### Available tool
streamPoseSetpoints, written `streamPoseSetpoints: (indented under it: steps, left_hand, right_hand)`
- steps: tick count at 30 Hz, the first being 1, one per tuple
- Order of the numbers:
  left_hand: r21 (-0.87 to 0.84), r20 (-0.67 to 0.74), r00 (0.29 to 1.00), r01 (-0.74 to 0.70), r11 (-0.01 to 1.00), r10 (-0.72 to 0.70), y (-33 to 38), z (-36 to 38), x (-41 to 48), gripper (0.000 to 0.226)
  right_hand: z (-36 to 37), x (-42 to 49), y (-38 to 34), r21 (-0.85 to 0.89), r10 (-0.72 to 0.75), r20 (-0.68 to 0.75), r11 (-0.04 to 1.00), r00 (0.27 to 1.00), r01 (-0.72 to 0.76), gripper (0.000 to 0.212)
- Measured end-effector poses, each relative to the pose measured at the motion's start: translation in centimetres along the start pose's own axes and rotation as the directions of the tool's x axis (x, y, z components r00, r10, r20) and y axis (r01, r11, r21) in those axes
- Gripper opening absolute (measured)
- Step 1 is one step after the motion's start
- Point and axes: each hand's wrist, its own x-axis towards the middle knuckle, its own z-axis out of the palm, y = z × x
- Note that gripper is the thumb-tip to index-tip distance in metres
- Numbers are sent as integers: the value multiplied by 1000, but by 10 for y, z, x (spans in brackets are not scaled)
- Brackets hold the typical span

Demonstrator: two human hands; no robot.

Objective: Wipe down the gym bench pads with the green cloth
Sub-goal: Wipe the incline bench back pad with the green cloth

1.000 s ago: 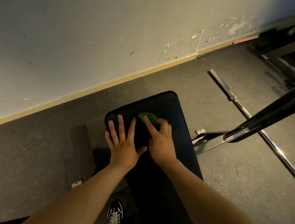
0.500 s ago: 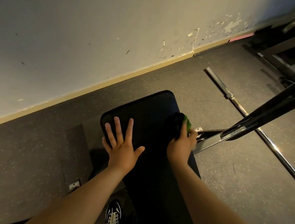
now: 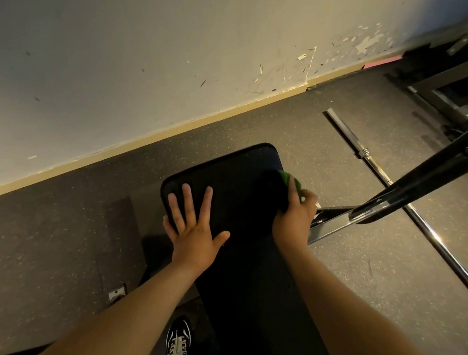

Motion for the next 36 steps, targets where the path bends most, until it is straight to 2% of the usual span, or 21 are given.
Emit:
streamPoseSetpoints:
  steps: [3,6,11,14,16,18,20,26,28,30,33,36]
  left_hand:
    - [9,-12,1000,-2,1000,2,-1,2,0,103]
    - [19,-22,1000,7,1000,-7,0,2,0,104]
    - [20,-45,999,10,1000,-9,-1,3,-1,98]
    - [21,-51,999,-17,1000,18,-3,3,-1,98]
    - [26,-68,997,-31,999,33,-6,4,-2,98]
    - [31,-95,994,-50,998,53,-10,5,-4,96]
    - [25,-123,990,-71,997,74,-13,7,-6,94]
    - [36,-125,989,-73,997,77,-20,14,-23,88]
    - [27,-124,989,-74,997,77,-18,14,-25,89]
    - [43,-109,990,-83,996,87,-20,13,-25,91]
    - [71,-114,985,-118,990,126,-30,13,-27,95]
    - [70,-121,977,-170,983,177,-39,13,-30,90]
  right_hand:
    - [8,-5,-12,29,62,-10,998,998,-62,68]
    - [23,-31,-29,39,16,71,999,997,-18,77]
    - [40,-64,-39,2,-243,230,968,942,249,65]
    - [28,-53,-33,-85,-342,184,928,921,362,55]
    - [16,-35,-24,-79,-302,90,948,949,309,55]
    - [3,-15,-14,-5,-140,6,990,990,140,55]
    - [-2,-3,-6,72,8,-40,997,999,-5,51]
    - [25,-38,-25,81,41,-13,996,999,-40,47]
    - [36,-56,-37,72,-11,45,997,999,7,49]
    - [45,-75,-49,59,-122,104,991,987,117,50]
    - [52,-92,-51,25,-278,211,960,937,279,55]
    - [45,-81,-37,-114,-358,238,913,903,392,59]
